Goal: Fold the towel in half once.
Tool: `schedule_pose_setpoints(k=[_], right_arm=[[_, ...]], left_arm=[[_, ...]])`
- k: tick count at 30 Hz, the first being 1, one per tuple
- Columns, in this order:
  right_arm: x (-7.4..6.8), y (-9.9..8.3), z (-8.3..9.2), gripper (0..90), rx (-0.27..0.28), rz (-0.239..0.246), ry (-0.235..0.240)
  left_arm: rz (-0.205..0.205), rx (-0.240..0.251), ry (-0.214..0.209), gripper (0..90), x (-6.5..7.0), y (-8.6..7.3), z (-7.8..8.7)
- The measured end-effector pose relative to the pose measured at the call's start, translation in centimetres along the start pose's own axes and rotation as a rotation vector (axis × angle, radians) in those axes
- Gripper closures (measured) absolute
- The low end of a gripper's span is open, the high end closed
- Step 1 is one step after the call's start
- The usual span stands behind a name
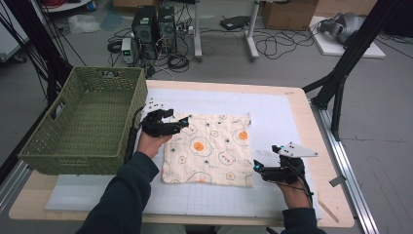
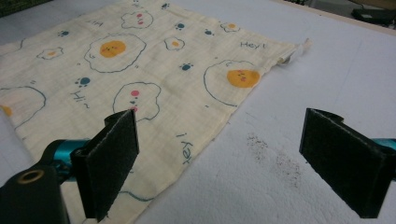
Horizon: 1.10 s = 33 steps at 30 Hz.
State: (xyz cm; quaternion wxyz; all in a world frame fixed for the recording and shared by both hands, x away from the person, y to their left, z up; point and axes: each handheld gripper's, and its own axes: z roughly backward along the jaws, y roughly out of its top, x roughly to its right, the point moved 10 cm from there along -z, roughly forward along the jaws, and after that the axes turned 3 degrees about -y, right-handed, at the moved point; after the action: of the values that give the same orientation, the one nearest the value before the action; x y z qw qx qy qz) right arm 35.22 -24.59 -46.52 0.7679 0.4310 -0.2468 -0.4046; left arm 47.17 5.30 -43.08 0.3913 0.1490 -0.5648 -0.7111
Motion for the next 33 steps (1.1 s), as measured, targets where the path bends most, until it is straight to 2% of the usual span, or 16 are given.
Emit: schedule_pose_setpoints(k=[2, 8, 10, 14, 16, 19, 22, 23, 25, 28, 33], right_arm=[[0.1, 0.0, 0.0, 11.1, 0.002, -0.001, 0.000], [0.1, -0.1, -0.1, 11.1, -0.003, -0.003, 0.004], [0.0, -0.1, -0.2, 11.1, -0.006, -0.003, 0.007], [0.0, -0.1, -0.3, 11.1, -0.004, -0.006, 0.010], [0.0, -0.1, -0.3, 11.1, -0.006, -0.009, 0.011], [0.1, -0.1, -0.3, 11.1, -0.004, -0.007, 0.009], [0.1, -0.1, -0.4, 11.1, -0.008, -0.009, 0.011], [0.1, -0.1, -0.4, 11.1, -0.008, -0.008, 0.011], [0.1, -0.1, -0.4, 11.1, -0.009, -0.013, 0.013], [0.1, -0.2, -0.4, 11.1, -0.010, -0.014, 0.016], [0.2, -0.3, -0.4, 11.1, -0.011, -0.010, 0.016]], left_arm=[[0.006, -0.018, 0.021, 27.7, -0.9, 0.0, -0.6], [0.011, -0.062, 0.130, 32.5, -4.0, 0.0, -2.0], [0.012, -0.055, 0.162, 34.5, -4.9, -0.1, -2.4], [0.030, -0.132, 0.211, 37.5, -6.9, -2.2, -3.2], [0.035, -0.144, 0.229, 37.9, -7.5, -2.7, -3.5], [0.036, -0.153, 0.249, 40.2, -8.1, -3.3, -4.0], [0.023, -0.203, 0.274, 42.8, -8.3, -4.2, -4.5], [0.008, -0.230, 0.281, 44.4, -8.2, -4.4, -4.7], [-0.048, -0.274, 0.300, 45.4, -8.0, -4.6, -5.1], [-0.087, -0.315, 0.310, 49.3, -7.8, -4.8, -5.6], [-0.062, -0.304, 0.302, 56.7, -7.7, -4.8, -5.9]])
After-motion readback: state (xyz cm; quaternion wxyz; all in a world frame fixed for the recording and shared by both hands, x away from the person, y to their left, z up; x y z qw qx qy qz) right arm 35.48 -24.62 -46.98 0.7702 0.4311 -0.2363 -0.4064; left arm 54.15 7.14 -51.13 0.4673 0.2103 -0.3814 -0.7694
